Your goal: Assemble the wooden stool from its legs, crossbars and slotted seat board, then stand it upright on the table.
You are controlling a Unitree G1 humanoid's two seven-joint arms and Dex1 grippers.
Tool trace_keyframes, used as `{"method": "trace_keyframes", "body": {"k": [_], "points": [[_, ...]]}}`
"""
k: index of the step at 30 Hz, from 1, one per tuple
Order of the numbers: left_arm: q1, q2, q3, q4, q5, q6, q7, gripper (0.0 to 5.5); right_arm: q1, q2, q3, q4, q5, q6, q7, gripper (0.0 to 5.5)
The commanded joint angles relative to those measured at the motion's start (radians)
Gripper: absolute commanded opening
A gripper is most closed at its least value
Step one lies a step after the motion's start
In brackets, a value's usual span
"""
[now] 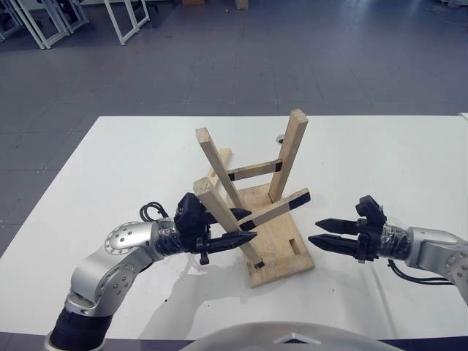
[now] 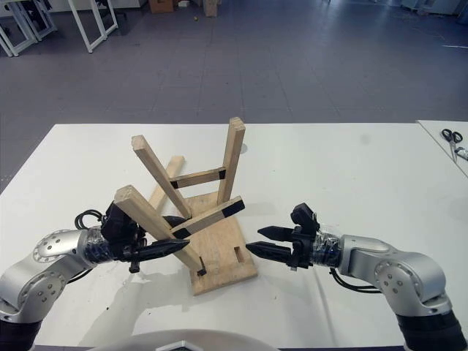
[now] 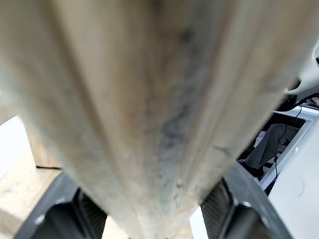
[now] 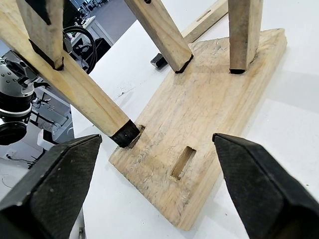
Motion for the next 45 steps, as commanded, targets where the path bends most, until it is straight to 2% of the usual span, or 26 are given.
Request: {"method": "trace_keyframes", "body": {"k": [1,7,12,17,21,25,27,32,34,37,40,42,43,45], "points": [[0.014,-0.001,-0.022,0.042,0.065,-0.054,-0.030,2.14,-0.004,0.008,-0.001,-0.003,-0.023,-0.001,0.006,4.12],[0.001,0.046,-0.109,0.130,0.267,-0.199,-0.092,2.14,-0.020,0.017,0.004,-0.017,-0.019,0.013,0.004,4.12],[-0.048,0.088,-0.141,0.226,0.425,-0.235,-0.015,2.14,-0.010,0.013,0.007,-0.032,-0.024,0.014,0.005,4.12],[-0.048,0.106,-0.267,0.290,0.578,-0.278,-0.010,2.14,0.003,0.023,0.026,-0.036,-0.050,0.003,-0.012,4.12],[-0.063,0.103,-0.332,0.410,0.597,-0.351,-0.053,2.14,-0.012,0.046,0.029,-0.035,-0.054,0.011,-0.037,4.12],[-0.135,0.100,-0.329,0.545,0.566,-0.554,-0.156,2.14,-0.024,0.059,0.026,-0.029,-0.056,0.018,-0.049,4.12],[-0.193,0.114,-0.330,0.589,0.554,-0.584,-0.200,2.14,-0.030,0.065,0.023,-0.026,-0.056,0.020,-0.053,4.12],[-0.339,0.109,-0.309,0.644,0.496,-0.581,-0.245,2.14,-0.018,0.079,0.026,-0.032,-0.065,0.010,-0.063,4.12],[-0.388,0.095,-0.299,0.628,0.472,-0.570,-0.249,2.72,-0.010,0.087,0.033,-0.038,-0.071,0.006,-0.070,4.12],[-0.436,0.082,-0.253,0.603,0.448,-0.543,-0.265,3.24,0.005,0.096,0.036,-0.047,-0.080,0.003,-0.073,4.12],[-0.443,0.133,-0.187,0.596,0.430,-0.507,-0.280,3.76,0.017,0.098,0.034,-0.054,-0.082,0.004,-0.074,4.12],[-0.398,0.199,-0.119,0.580,0.439,-0.428,-0.242,4.12,0.029,0.099,0.028,-0.060,-0.085,0.002,-0.074,4.12],[-0.358,0.216,-0.076,0.560,0.430,-0.363,-0.197,4.12,0.036,0.100,0.024,-0.062,-0.087,0.000,-0.075,4.12],[-0.241,0.167,0.033,0.461,0.410,-0.207,0.010,4.12,0.049,0.105,0.015,-0.067,-0.091,-0.004,-0.083,4.12]]}}
